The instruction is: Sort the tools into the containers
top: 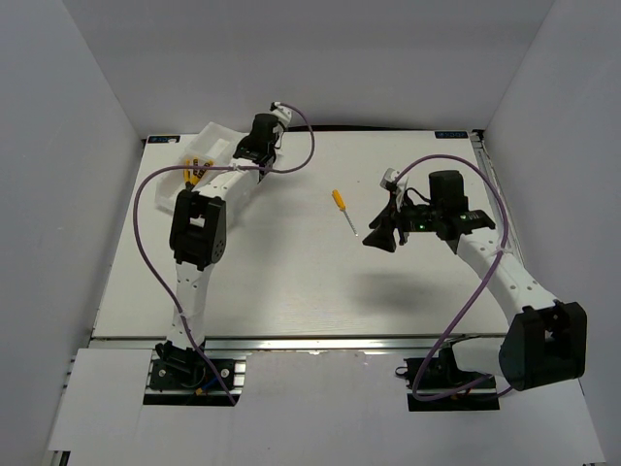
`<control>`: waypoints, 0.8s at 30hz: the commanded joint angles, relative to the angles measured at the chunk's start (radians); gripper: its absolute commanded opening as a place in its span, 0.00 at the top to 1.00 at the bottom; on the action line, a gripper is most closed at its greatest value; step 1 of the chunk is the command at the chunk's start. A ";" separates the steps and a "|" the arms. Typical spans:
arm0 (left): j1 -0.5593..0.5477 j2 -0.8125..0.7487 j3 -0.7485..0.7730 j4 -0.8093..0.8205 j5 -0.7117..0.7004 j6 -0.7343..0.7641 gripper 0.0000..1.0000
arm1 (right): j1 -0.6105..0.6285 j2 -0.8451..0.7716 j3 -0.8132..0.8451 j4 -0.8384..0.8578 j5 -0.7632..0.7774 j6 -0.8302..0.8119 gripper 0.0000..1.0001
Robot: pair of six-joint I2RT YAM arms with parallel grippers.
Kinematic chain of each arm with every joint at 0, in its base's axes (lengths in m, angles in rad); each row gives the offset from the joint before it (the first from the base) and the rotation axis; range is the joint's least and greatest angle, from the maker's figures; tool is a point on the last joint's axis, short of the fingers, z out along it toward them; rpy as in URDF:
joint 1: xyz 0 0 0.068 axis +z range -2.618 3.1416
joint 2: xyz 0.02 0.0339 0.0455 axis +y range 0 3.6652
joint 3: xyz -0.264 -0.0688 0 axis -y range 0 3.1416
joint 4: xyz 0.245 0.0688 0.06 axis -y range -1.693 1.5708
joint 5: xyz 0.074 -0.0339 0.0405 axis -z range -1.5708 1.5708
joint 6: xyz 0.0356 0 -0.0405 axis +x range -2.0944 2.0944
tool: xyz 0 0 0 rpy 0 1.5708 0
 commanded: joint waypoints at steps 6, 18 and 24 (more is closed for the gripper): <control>-0.009 -0.055 -0.026 -0.020 -0.063 0.049 0.64 | -0.007 -0.041 -0.009 0.017 -0.005 -0.011 0.36; -0.019 -0.092 0.015 -0.057 -0.076 -0.025 0.35 | -0.007 -0.045 -0.007 -0.012 0.008 -0.029 0.36; -0.022 -0.180 0.006 -0.079 -0.059 -0.149 0.38 | -0.007 -0.029 0.009 -0.023 0.064 -0.031 0.35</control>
